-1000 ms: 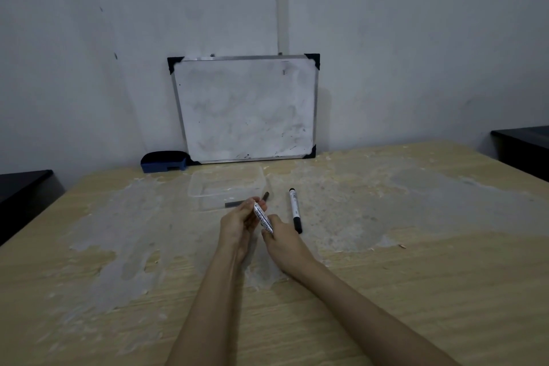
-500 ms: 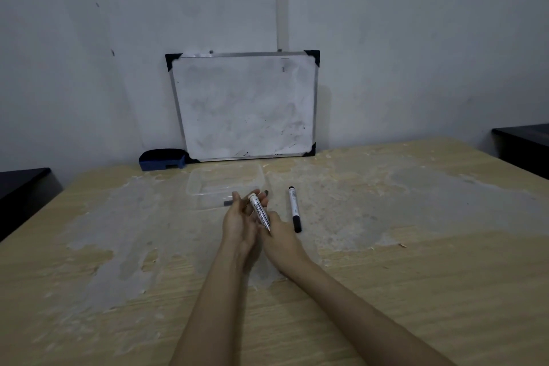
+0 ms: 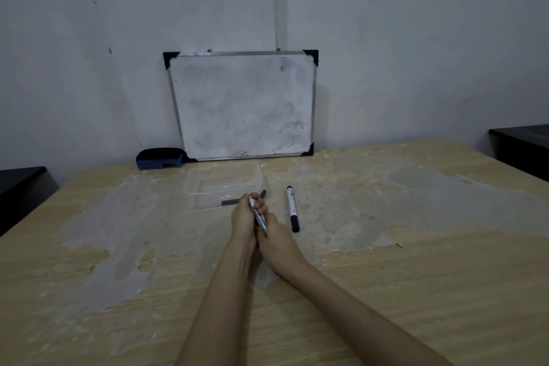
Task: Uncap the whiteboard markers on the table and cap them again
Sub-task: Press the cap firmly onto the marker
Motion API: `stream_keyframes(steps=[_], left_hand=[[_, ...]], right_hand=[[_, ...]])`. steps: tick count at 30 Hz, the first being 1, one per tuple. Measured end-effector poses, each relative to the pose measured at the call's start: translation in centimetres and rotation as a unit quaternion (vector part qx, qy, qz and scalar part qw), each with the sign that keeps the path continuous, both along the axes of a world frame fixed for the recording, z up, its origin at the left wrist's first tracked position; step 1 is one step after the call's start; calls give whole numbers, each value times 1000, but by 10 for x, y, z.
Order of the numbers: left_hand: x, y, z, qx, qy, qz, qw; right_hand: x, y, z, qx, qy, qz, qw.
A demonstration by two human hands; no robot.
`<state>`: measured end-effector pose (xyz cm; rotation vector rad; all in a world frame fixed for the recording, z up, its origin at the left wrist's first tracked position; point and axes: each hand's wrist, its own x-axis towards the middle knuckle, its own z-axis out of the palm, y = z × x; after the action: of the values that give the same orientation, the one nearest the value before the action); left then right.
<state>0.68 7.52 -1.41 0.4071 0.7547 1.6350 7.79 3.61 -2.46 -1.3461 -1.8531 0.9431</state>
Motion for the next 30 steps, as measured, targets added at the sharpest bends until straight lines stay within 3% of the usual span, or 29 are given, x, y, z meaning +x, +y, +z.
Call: stream_keyframes(steps=[10, 14, 16, 18, 20, 22, 25, 27, 30], left_hand=[[1, 4, -7, -10, 3, -30, 1000], [1, 4, -4, -60, 125, -6, 990], [-3, 2, -3, -92, 254, 26, 962], [-7, -5, -6, -96, 397, 114, 906], [-9, -13, -11, -79, 494, 180, 847], [-9, -16, -14, -73, 573, 179, 797], [-5, -14, -17, -73, 664, 138, 731], [-3, -12, -18, -68, 687, 127, 712], [-2, -12, -19, -57, 692, 115, 710]], right_hand=[[1, 0, 3, -38, 26, -16, 999], [2, 6, 15, -87, 37, -27, 995], [2, 14, 29, -128, 42, -35, 990], [5, 21, 43, -164, -25, -25, 986], [6, 25, 53, -143, -85, -24, 986], [4, 37, 49, -109, -118, -22, 987], [-5, 52, 41, -42, -258, -28, 965], [-8, 58, 37, -5, -295, -25, 955], [-9, 64, 36, 36, -330, -20, 943]])
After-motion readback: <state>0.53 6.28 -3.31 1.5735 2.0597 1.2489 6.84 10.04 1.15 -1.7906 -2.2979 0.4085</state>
